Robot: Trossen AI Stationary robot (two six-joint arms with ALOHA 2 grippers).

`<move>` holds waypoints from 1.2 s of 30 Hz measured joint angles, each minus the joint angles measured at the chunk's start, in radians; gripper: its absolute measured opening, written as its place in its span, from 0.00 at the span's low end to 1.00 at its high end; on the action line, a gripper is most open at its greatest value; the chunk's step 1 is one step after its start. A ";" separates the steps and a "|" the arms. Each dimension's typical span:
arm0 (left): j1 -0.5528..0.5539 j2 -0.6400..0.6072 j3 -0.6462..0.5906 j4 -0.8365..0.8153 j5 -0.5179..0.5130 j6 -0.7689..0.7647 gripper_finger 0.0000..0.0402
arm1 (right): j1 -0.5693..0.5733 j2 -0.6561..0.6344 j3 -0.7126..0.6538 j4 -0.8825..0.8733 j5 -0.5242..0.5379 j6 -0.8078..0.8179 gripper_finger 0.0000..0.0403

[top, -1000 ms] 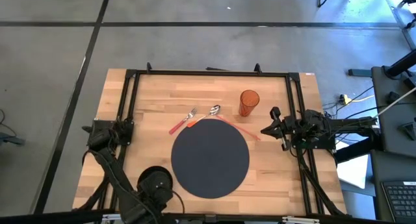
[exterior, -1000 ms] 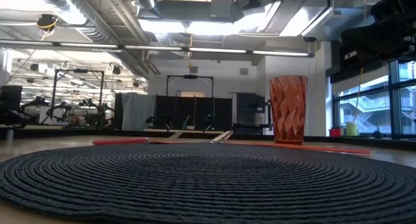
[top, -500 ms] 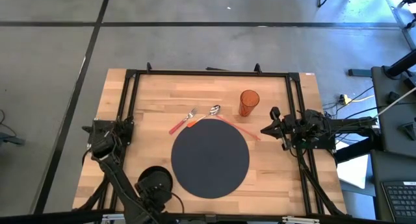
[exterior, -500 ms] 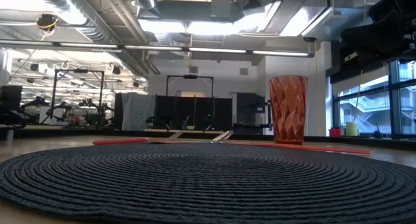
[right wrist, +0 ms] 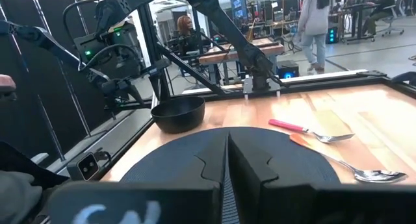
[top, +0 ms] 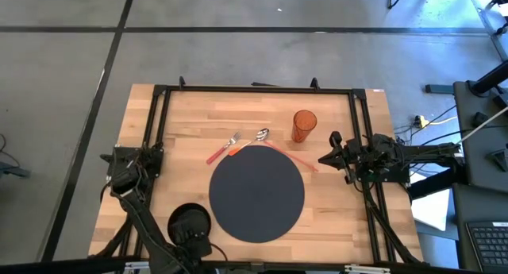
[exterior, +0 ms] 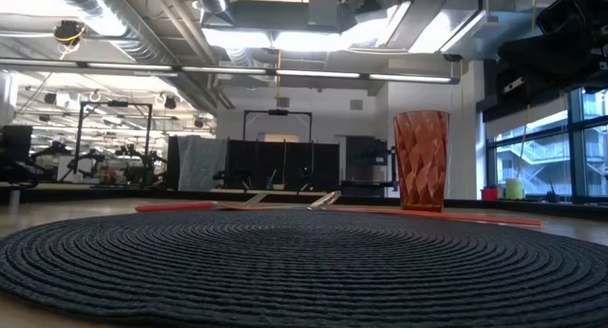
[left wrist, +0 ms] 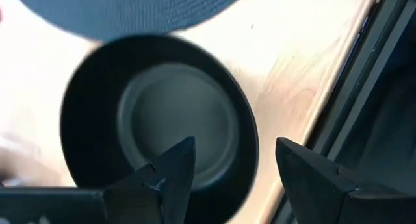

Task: Pick & Place Utensil
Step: Put the black bowl on the mat

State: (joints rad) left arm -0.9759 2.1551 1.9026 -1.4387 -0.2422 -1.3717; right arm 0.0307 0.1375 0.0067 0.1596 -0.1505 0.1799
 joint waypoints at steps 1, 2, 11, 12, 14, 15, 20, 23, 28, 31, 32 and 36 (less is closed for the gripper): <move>0.000 0.000 0.000 0.001 0.010 -0.028 0.51 | 0.000 0.000 0.000 0.000 0.000 0.000 0.05; 0.000 0.000 0.000 0.002 0.013 -0.061 0.51 | 0.000 0.000 0.000 0.000 0.000 0.000 0.05; -0.003 0.003 -0.053 0.075 0.036 -0.167 0.51 | 0.000 0.000 0.000 0.046 0.000 0.025 0.05; -0.003 0.003 -0.056 0.075 0.036 -0.168 0.51 | 0.000 0.000 0.000 0.046 0.000 0.023 0.05; -0.003 0.003 -0.065 0.074 0.038 -0.173 0.51 | 0.000 0.000 0.000 0.045 0.000 0.023 0.05; -0.003 0.003 -0.069 0.073 0.039 -0.174 0.51 | 0.000 0.000 0.000 0.045 0.000 0.023 0.05; -0.003 0.003 -0.106 0.079 0.077 -0.179 0.52 | 0.000 0.000 0.000 0.040 0.000 0.023 0.05; -0.002 0.003 -0.123 0.083 0.091 -0.186 0.52 | 0.000 0.000 0.000 0.039 0.000 0.023 0.05; -0.002 0.003 -0.129 0.084 0.073 -0.177 0.52 | 0.000 0.000 0.000 0.038 0.000 0.022 0.05; -0.002 0.003 -0.129 0.084 0.043 -0.181 0.52 | 0.000 0.000 0.000 0.037 0.000 0.018 0.05; -0.002 0.003 -0.129 0.084 0.037 -0.185 0.52 | 0.000 0.000 0.000 0.037 0.000 0.017 0.05; 0.003 0.003 -0.129 0.087 0.030 -0.195 0.51 | 0.000 0.000 0.000 0.037 0.000 -0.001 0.05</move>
State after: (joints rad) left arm -0.9729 2.1578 1.7737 -1.3513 -0.2125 -1.5671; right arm 0.0307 0.1373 0.0067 0.1970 -0.1509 0.1788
